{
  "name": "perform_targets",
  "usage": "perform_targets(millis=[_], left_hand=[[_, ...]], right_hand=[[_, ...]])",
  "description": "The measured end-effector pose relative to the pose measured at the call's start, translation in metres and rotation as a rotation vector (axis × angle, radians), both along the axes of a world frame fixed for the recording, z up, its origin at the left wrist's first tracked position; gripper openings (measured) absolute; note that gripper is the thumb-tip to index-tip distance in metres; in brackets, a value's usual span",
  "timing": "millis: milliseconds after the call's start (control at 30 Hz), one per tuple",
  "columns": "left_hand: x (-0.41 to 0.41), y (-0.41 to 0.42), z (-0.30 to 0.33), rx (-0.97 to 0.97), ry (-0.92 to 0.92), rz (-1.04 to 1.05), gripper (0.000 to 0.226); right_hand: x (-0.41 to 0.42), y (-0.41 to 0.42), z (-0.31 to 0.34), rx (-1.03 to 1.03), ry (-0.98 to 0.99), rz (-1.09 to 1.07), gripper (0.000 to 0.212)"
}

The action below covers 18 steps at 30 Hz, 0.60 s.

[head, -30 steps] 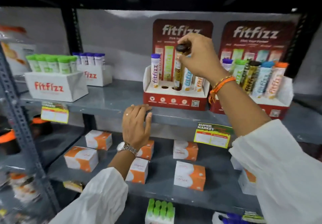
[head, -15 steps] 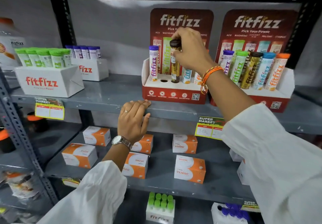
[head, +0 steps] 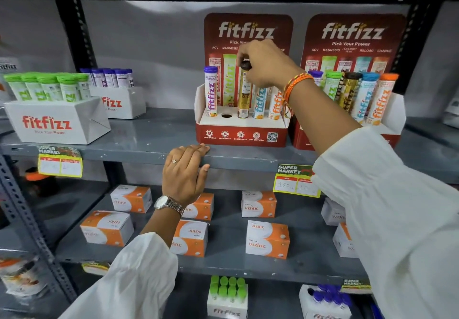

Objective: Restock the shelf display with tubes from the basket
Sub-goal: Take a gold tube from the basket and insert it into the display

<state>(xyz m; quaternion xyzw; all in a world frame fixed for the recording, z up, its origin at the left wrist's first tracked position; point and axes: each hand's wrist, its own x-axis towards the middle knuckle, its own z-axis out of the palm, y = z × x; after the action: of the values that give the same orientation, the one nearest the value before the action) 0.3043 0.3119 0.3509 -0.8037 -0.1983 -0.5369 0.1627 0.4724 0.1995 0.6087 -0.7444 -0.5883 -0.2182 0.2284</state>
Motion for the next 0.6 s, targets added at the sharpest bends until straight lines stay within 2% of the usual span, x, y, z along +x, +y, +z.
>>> perform_targets(millis=[67, 200, 267, 433, 600], left_hand=[[-0.0007, -0.0006, 0.0004, -0.007, 0.006, 0.001, 0.046], [-0.0015, -0.0017, 0.0013, -0.017, 0.015, 0.004, 0.048], [-0.0020, -0.0021, 0.0008, -0.026, 0.015, 0.004, 0.051], [-0.0015, -0.0007, 0.0004, -0.039, 0.024, 0.003, 0.045], [-0.0020, -0.0019, -0.0003, -0.054, 0.018, 0.002, 0.043]], right_hand=[[-0.0011, -0.0010, 0.0027, -0.029, 0.032, 0.018, 0.033], [-0.0028, 0.0004, 0.0026, -0.002, 0.086, 0.053, 0.009], [-0.0018, 0.0013, 0.0015, 0.032, 0.081, 0.058, 0.007], [0.0015, 0.0037, -0.0012, 0.033, 0.076, 0.031, 0.032], [0.0019, 0.0066, -0.0006, -0.005, 0.077, 0.020, 0.047]])
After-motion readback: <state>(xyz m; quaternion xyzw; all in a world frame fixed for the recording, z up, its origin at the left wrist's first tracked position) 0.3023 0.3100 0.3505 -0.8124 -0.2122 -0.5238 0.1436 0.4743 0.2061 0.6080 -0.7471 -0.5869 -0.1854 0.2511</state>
